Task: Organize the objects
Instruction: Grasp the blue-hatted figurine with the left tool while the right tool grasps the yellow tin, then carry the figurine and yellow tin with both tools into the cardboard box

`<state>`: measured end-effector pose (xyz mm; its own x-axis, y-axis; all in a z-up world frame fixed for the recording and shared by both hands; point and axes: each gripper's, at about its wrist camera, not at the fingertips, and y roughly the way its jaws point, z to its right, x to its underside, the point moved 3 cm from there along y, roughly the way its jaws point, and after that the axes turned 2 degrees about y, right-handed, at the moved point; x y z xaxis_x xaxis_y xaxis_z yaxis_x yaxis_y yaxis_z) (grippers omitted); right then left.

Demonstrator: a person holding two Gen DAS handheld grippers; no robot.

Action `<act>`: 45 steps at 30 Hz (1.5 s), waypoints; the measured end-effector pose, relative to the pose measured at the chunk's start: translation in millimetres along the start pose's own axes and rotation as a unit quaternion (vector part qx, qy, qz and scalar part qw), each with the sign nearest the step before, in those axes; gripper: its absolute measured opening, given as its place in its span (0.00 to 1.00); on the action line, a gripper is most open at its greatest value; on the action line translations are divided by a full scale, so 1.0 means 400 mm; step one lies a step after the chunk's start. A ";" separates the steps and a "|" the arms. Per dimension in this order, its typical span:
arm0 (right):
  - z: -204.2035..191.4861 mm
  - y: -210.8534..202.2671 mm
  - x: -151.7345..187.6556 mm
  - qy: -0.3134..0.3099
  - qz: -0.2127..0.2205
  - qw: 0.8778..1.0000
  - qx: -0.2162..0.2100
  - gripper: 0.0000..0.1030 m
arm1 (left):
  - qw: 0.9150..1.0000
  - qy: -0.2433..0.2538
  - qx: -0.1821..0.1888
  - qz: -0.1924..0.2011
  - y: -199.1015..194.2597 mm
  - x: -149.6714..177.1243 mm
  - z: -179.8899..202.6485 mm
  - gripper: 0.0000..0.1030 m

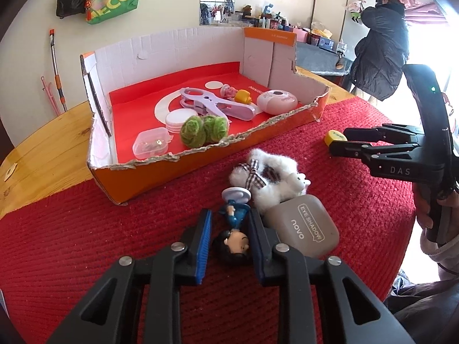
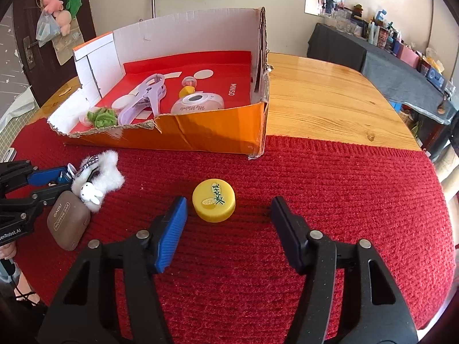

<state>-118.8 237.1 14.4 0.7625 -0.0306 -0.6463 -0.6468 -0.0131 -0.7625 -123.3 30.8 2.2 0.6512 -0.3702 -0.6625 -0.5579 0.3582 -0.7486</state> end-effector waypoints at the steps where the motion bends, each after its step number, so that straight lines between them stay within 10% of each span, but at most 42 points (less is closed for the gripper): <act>1: -0.002 0.000 0.000 -0.005 0.001 1.000 0.002 0.46 | 1.000 0.001 -0.001 -0.001 -0.001 0.001 0.002 0.24; 4: -0.013 -0.004 0.003 -0.016 0.006 1.000 -0.003 0.28 | 1.000 -0.008 -0.003 0.000 -0.003 0.004 0.000 0.23; 19: -0.040 -0.106 -0.013 -0.020 0.052 0.998 -0.043 0.28 | 0.997 -0.032 -0.013 0.075 -0.123 -0.031 -0.012 0.22; 45: -0.084 -0.144 -0.079 -0.038 0.074 0.994 -0.069 0.28 | 0.995 -0.045 -0.038 0.084 -0.129 -0.106 -0.053 0.22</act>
<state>-106.1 205.2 79.7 0.6537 0.0341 -0.7560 -0.7444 -0.1512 -0.6504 -133.0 10.1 68.2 0.5864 -0.2313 -0.7763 -0.6978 0.3423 -0.6292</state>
